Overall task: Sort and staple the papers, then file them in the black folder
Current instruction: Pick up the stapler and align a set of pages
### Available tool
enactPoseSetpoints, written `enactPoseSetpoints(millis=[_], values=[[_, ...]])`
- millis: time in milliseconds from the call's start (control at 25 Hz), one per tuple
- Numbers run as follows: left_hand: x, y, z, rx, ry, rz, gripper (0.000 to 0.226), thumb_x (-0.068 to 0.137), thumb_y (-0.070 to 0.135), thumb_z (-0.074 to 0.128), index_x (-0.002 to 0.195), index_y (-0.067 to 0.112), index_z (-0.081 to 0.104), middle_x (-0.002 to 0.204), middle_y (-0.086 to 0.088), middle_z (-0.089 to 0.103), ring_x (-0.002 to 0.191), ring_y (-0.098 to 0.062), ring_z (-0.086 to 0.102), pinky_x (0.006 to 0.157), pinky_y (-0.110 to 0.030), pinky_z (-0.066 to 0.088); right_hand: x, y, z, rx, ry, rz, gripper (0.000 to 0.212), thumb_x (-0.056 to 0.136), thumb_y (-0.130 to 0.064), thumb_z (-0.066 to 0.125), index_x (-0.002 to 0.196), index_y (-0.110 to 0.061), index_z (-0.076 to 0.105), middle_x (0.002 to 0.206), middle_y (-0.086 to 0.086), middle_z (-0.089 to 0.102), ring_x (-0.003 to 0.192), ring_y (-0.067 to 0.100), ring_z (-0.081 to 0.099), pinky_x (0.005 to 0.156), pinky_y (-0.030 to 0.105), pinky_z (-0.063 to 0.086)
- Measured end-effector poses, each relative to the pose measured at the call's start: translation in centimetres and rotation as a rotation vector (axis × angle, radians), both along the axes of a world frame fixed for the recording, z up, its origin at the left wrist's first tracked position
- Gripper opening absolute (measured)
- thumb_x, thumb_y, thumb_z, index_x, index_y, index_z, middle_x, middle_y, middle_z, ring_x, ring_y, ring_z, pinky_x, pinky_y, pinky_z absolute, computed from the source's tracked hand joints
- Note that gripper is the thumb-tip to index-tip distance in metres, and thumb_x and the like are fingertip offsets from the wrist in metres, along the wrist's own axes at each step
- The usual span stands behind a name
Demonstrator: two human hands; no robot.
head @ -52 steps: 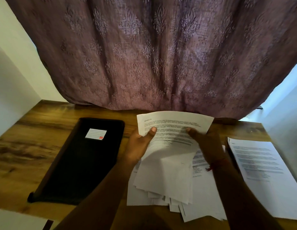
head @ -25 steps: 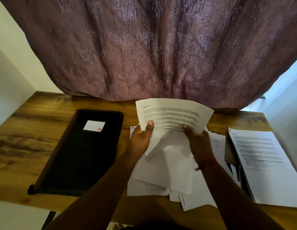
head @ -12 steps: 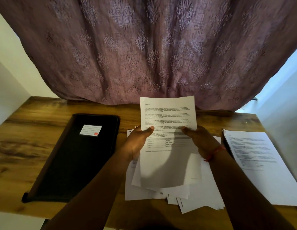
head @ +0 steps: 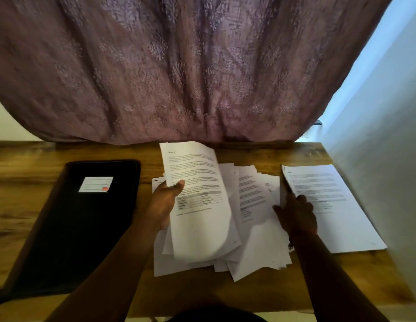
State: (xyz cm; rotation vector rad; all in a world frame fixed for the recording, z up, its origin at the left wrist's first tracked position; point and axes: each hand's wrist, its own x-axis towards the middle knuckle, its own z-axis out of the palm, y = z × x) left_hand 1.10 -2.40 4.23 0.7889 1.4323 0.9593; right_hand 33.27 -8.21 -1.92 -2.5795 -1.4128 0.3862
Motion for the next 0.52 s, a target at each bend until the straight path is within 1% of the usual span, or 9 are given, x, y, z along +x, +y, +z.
enactPoseSetpoints(millis=[80,160,240,320,440,520], values=[[0.2,-0.1,-0.4,-0.01,0.006,-0.014,0.008,0.096,0.025,0.062,0.095,0.031,0.066,0.102,0.008,0.071,0.105,-0.028,0.065,0.097,-0.056,0.05,0.5,-0.6,-1.0,-0.057,-0.004,0.053,0.05,0.09,-0.038,0.063,0.131,-0.017,0.046,0.128,0.013,0.049,0.119,0.035,0.047,0.093,0.049,0.051],[0.3,-0.2,-0.5,-0.013,0.02,-0.051,0.008,0.097,0.027,0.061,0.098,0.032,0.067,0.113,0.003,0.071,0.11,-0.029,0.063,0.1,-0.059,0.046,0.6,-0.7,-1.8,-0.017,-0.047,0.067,0.038,0.092,-0.028,0.061,0.126,-0.015,0.051,0.129,0.014,0.048,0.12,0.035,0.045,0.095,0.048,0.05],[0.5,-0.2,-0.8,-0.004,0.033,-0.076,0.01,0.097,0.029,0.059,0.104,0.033,0.066,0.121,0.001,0.069,0.113,-0.03,0.061,0.102,-0.059,0.044,0.5,-1.0,-2.3,0.048,-0.099,0.04,0.036,0.092,-0.018,0.06,0.126,-0.014,0.052,0.13,0.014,0.044,0.12,0.036,0.043,0.097,0.048,0.048],[0.5,-0.2,-1.2,0.008,0.057,-0.09,0.016,0.098,0.028,0.058,0.113,0.031,0.064,0.124,0.001,0.067,0.113,-0.028,0.061,0.103,-0.056,0.045,0.4,-1.2,-2.5,0.034,-0.106,0.002,0.039,0.092,-0.018,0.058,0.13,-0.015,0.048,0.132,0.015,0.039,0.121,0.038,0.04,0.099,0.049,0.046],[0.6,-0.4,-1.6,-0.018,0.13,-0.087,0.024,0.1,0.026,0.054,0.123,0.024,0.061,0.124,-0.001,0.065,0.105,-0.025,0.062,0.096,-0.048,0.051,0.3,-1.1,-2.8,-0.019,-0.025,-0.026,0.035,0.095,-0.016,0.051,0.13,-0.014,0.047,0.137,0.017,0.031,0.125,0.042,0.034,0.102,0.053,0.044],[0.6,-0.8,-1.7,-0.018,0.172,-0.078,0.025,0.102,0.024,0.052,0.125,0.02,0.06,0.12,0.0,0.063,0.095,-0.02,0.06,0.086,-0.04,0.05,0.3,-0.9,-2.7,-0.012,0.052,-0.043,0.034,0.095,-0.012,0.051,0.129,-0.013,0.047,0.139,0.019,0.03,0.127,0.044,0.033,0.102,0.055,0.043]])
